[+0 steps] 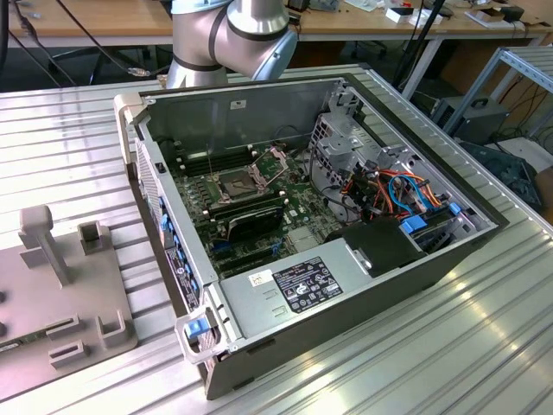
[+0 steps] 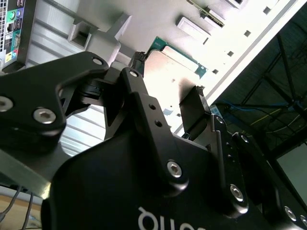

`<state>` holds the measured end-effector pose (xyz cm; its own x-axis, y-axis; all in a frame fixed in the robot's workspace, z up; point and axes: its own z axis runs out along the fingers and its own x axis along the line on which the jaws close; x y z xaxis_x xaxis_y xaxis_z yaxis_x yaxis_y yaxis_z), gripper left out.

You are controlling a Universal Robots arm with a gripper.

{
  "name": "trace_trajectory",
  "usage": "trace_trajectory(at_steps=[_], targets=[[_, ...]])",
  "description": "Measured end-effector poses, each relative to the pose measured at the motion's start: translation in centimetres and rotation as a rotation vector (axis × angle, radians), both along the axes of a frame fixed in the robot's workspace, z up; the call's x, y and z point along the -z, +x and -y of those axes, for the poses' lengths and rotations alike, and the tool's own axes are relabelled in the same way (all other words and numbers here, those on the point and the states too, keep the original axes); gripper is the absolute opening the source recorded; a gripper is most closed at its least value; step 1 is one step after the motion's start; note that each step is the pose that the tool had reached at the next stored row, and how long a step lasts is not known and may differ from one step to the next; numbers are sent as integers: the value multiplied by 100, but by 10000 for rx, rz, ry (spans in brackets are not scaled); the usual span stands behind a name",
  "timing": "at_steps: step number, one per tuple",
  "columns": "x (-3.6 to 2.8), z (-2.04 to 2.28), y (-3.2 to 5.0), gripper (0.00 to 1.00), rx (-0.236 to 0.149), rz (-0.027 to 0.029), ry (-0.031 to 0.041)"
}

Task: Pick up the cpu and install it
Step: 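Pick up the cpu and move it towards the insertion slot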

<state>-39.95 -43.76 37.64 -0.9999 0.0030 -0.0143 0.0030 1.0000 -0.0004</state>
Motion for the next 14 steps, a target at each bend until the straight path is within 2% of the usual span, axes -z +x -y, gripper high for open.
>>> trace_trajectory(at_steps=[3, 14], targets=[[0, -1, 31, 55, 1, 0, -1], [0, -1, 224, 55, 2, 0, 0]])
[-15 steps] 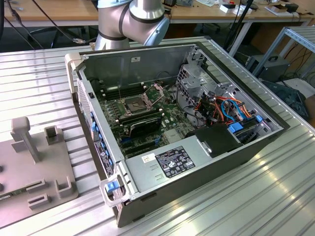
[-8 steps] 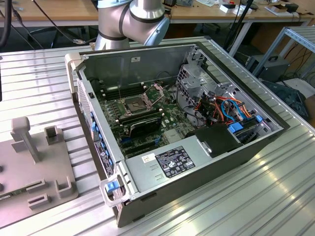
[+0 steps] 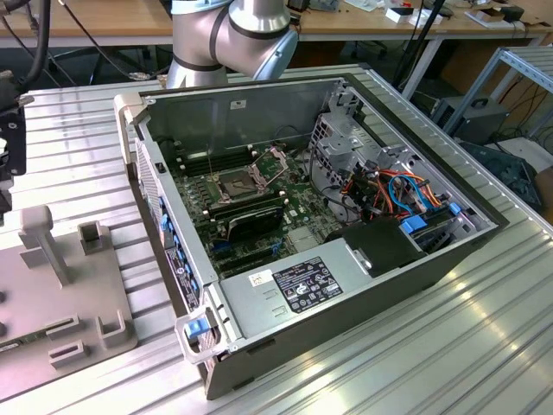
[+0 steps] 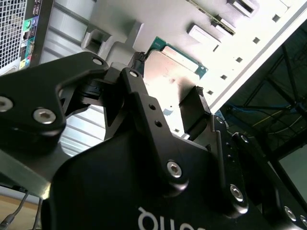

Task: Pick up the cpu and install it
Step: 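Pick up the cpu and move it towards the insertion slot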

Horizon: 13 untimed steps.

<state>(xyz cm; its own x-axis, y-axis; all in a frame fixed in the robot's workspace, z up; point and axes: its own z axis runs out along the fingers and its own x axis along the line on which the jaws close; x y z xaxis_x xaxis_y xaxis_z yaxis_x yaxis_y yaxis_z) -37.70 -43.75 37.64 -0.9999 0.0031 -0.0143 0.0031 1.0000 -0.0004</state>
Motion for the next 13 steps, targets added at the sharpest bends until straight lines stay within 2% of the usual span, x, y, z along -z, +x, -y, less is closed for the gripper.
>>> trace_trajectory(at_steps=[5, 8, 13], targets=[[-9, 0, 5, 55, 0, -1, -1], [-55, 0, 5, 55, 0, 2, 1], [-59, 0, 5, 55, 0, 1, 0]])
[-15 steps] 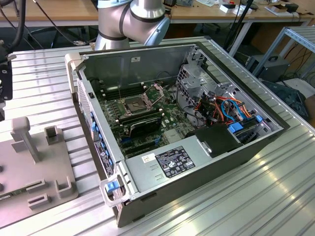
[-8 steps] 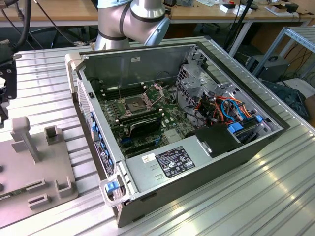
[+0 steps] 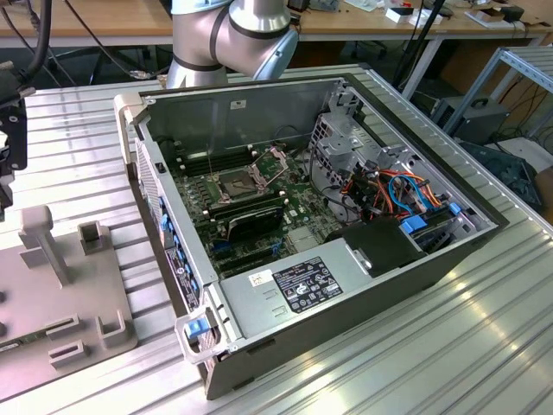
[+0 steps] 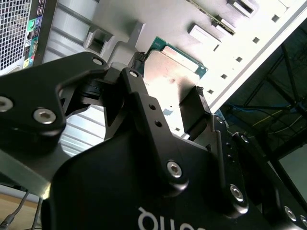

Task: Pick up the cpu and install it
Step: 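Pick up the cpu and move it towards the insertion slot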

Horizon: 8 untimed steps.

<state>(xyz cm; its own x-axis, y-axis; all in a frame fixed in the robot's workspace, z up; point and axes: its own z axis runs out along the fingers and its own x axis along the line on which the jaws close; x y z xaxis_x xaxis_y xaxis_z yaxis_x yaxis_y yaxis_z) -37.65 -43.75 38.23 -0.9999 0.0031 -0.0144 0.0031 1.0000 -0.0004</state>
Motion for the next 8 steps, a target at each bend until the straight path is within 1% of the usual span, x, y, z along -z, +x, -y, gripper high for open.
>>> trace_trajectory(at_steps=[3, 8], targets=[[-2, 0, 22, 55, -1, -2, -1], [-1, 0, 119, 55, -1, -1, 0]])
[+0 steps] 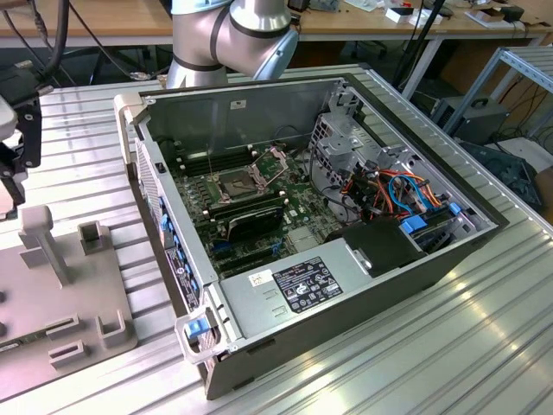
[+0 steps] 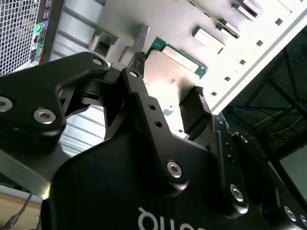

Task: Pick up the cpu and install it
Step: 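Pick up the cpu and move it towards the insertion slot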

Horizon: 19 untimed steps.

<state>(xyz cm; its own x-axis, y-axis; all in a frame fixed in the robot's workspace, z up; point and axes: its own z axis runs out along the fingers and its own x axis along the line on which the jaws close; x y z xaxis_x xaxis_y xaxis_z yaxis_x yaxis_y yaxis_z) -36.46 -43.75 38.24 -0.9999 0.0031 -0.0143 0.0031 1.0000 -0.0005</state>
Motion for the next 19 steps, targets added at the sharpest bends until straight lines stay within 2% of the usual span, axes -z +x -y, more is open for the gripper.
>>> trace_trajectory(at_steps=[5, 12, 19], targets=[[0, 0, 56, 55, 0, 0, 0], [0, 0, 76, 55, -1, 0, 0], [-1, 0, 280, 55, 1, -1, -1]])
